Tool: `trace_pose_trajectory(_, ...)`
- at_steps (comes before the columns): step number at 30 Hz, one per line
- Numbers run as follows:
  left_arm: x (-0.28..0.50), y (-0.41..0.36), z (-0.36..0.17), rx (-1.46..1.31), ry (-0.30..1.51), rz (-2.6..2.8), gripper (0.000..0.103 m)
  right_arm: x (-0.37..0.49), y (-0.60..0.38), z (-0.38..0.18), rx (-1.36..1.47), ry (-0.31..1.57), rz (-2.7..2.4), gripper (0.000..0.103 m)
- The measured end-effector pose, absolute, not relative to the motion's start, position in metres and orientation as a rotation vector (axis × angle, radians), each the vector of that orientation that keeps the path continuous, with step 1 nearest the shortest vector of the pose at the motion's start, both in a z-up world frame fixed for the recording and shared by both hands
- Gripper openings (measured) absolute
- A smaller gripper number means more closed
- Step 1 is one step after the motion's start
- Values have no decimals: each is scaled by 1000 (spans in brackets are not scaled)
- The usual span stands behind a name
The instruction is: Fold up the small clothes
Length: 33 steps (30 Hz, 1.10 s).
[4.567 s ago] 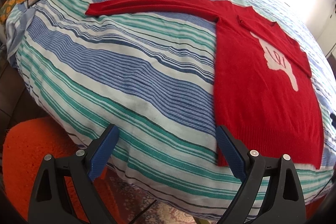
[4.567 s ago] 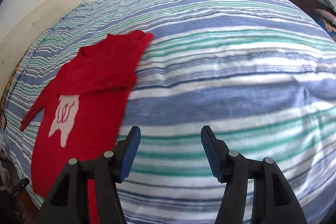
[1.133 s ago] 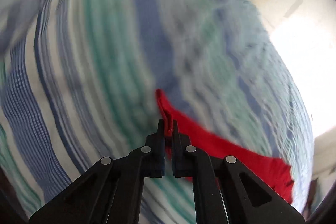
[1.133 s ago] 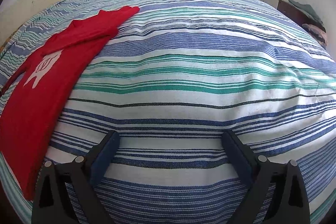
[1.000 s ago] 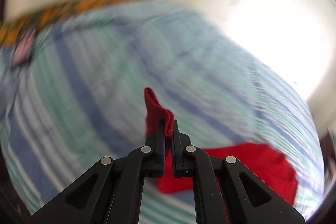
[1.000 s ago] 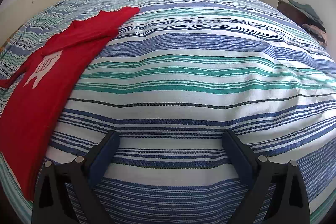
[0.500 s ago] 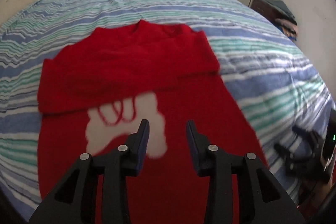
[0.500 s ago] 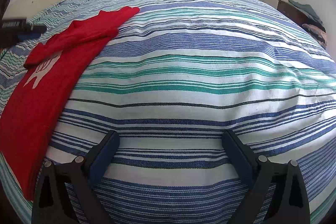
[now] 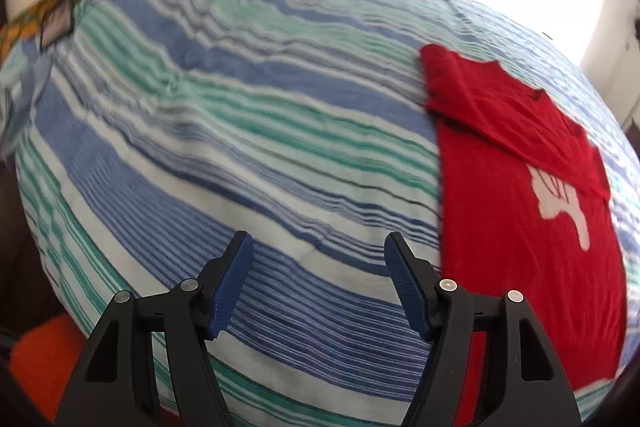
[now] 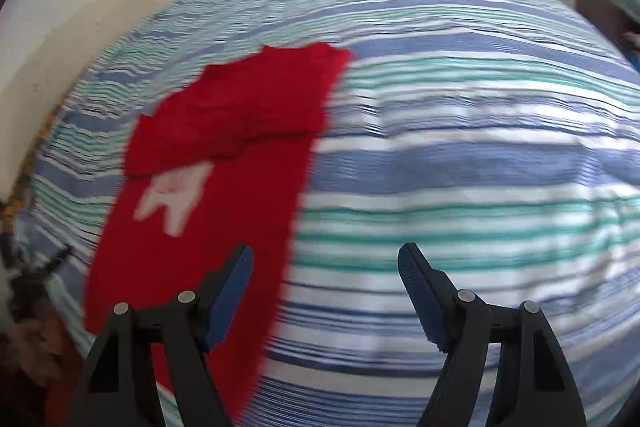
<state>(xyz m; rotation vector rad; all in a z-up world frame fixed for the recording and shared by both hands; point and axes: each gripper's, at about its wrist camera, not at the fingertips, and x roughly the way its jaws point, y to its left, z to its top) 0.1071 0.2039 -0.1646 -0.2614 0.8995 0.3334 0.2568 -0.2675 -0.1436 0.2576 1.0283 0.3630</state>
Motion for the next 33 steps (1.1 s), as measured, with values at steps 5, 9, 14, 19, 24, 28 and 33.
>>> trace_pose_trajectory(5,100,215,-165,-258,877,341,70,361,-208,-154,304,1085,424,58)
trace_pose_trajectory(9,99,222,-174,-305,898,323,70,418,-202,-193,359,1200,311,53)
trace_pose_trajectory(14,106,234,-185,-362,915,319,71,434,-199,-227,389,1282,259,46)
trace_pose_trajectory(19,110,235,-187,-382,916,313,73,414,-195,-172,257,979,296,4)
trace_pose_trajectory(24,116,227,-189,-341,931,319,74,422,-202,-179,129,971,176,4)
trace_pose_trajectory(28,117,223,-189,-322,932,317,75,425,-214,-199,150,1068,141,7)
trace_pose_trajectory(33,116,211,-179,-294,896,280,75,387,-225,-172,247,1001,292,20)
